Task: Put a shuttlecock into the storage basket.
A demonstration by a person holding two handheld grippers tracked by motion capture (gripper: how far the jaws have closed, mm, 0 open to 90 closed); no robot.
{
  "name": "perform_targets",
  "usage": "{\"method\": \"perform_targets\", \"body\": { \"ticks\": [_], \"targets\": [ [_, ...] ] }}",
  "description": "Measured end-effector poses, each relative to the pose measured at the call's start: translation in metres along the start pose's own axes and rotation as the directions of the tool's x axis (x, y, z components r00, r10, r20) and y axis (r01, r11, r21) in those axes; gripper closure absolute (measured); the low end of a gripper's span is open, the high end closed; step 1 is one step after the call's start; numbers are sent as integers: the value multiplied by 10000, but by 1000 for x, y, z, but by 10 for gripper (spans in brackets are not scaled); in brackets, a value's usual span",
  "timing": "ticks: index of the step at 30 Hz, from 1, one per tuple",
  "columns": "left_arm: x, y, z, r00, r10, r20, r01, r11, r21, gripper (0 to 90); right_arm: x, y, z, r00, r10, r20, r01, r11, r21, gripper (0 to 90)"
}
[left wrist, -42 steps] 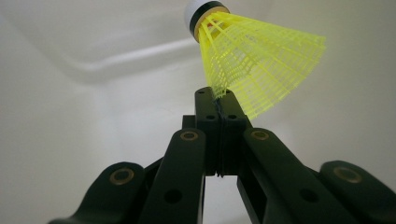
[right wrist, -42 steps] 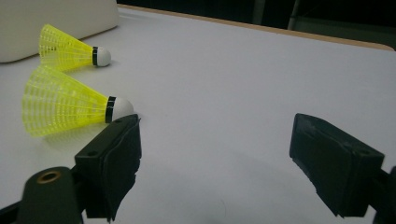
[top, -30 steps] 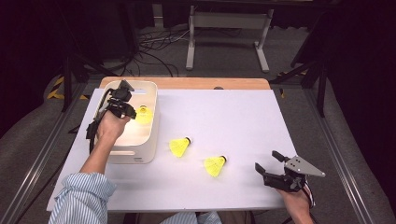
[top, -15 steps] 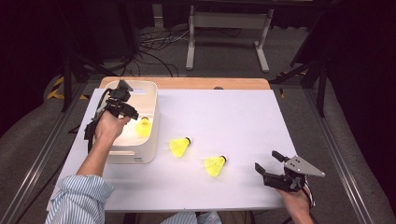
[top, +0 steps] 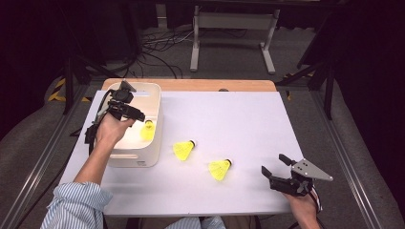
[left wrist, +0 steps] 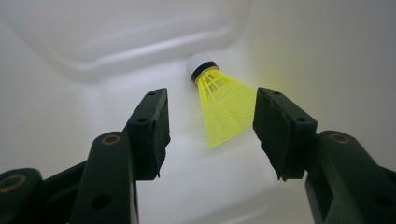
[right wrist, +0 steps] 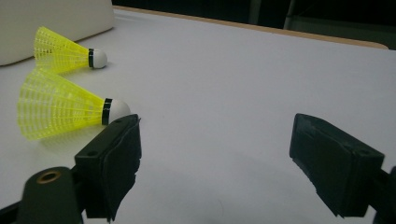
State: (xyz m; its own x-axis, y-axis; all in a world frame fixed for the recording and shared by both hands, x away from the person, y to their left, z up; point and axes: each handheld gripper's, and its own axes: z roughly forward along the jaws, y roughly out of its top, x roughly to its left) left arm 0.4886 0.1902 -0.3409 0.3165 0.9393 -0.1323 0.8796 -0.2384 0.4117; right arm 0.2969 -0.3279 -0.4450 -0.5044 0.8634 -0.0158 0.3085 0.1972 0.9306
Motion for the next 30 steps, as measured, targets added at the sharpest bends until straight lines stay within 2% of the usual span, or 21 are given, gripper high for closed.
{"method": "perform_targets", "body": {
  "ticks": [13,24,30],
  "targets": [
    [-9,-3,-15,9996,280,63,-277,9989,-375,410,1,1,0,10000,-69,-17,69,10000,-17,173],
    [-12,-5,-22,9992,299,250,-287,9985,-466,407,1,1,2,10000,-46,-71,46,10000,11,173],
    [-18,-6,-27,9986,342,406,-315,9974,-656,407,1,0,-1,10000,-82,-50,82,10000,-56,173]
  ]
}}
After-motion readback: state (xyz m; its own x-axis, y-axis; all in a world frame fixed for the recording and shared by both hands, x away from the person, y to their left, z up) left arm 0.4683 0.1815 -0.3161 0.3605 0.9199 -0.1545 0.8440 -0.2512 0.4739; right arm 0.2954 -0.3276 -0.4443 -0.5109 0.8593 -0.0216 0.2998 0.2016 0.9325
